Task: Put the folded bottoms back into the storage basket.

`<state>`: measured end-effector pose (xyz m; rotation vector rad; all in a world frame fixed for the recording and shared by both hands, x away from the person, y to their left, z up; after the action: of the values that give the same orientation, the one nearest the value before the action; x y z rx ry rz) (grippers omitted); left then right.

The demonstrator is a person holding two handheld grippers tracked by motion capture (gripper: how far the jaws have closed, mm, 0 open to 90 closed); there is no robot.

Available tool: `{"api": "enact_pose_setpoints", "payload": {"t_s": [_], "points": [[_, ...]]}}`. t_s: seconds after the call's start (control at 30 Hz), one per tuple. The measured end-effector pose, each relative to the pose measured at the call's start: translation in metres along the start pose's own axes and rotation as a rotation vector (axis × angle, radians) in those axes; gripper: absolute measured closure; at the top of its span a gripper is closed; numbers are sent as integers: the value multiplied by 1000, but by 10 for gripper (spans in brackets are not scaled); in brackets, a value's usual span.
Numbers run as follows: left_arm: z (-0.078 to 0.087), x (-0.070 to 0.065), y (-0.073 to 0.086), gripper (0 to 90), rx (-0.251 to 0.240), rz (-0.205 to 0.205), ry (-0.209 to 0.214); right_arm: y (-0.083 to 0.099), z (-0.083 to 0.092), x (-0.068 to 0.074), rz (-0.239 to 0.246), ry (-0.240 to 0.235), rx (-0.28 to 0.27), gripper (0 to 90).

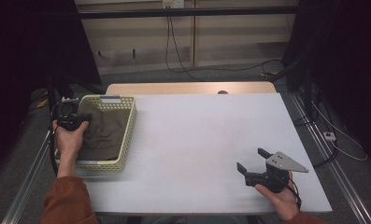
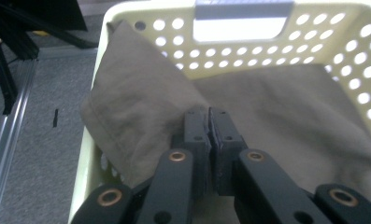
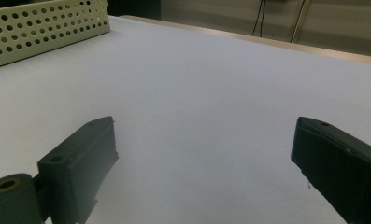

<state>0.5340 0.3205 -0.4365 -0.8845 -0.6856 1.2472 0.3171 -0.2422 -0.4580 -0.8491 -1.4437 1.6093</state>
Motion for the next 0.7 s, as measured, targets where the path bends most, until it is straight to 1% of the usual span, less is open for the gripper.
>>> {"api": "enact_pose_setpoints", "payload": {"t_s": [0.07, 0.1, 0.13, 0.17, 0.2, 0.27, 0.3, 0.33, 0.43, 0.47, 0.5, 0.57, 0.6, 0.7], "points": [[-2, 4, 4, 882, 18, 13, -18, 0, 0, 0, 1, 1, -1, 70], [-3, 6, 6, 887, 28, 29, -21, 0, 0, -1, -1, 2, 1, 70], [-2, 8, 8, 889, 42, 34, -11, 0, 0, -1, -1, 2, 1, 70], [-3, 8, 9, 891, 40, 43, -15, 0, 0, -1, -1, 1, 1, 70], [-2, 9, 9, 900, 50, 34, -18, 0, 0, 0, 0, 1, 1, 70], [-3, 9, 12, 900, 57, 41, -30, 0, 0, 0, -1, 0, 3, 70], [-4, 10, 13, 900, 69, 34, -38, 0, 0, 0, -1, 0, 4, 70], [-5, 10, 15, 900, 80, 16, -45, 0, 0, 0, 0, 1, 2, 70], [-8, 11, 18, 900, 97, 10, -71, 0, 0, 0, 0, 1, 1, 70], [-9, 12, 19, 900, 106, -2, -71, 0, 0, 0, 0, 1, 2, 70], [-10, 11, 19, 900, 107, 4, -76, 0, 0, 0, -1, 0, 3, 70], [-12, 11, 22, 900, 135, -13, -72, 1, 0, 0, 0, 0, 4, 70], [-13, 11, 23, 900, 133, -10, -79, 1, 0, 0, -1, 0, 4, 70], [-16, 12, 26, 900, 150, -15, -82, 1, 0, 0, 0, 0, 3, 70]]}}
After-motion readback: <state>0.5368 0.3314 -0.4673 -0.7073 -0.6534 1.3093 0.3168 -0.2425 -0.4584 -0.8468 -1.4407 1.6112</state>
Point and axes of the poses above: each handheld gripper's, and its own axes: z roughly backward along the jaws, y roughly out of its underside, x roughly to its left, the point moved 6 cm from there along -z, roughly forward along the jaws, and after that the axes turned 14 degrees about -x, right-handed, at the moved point
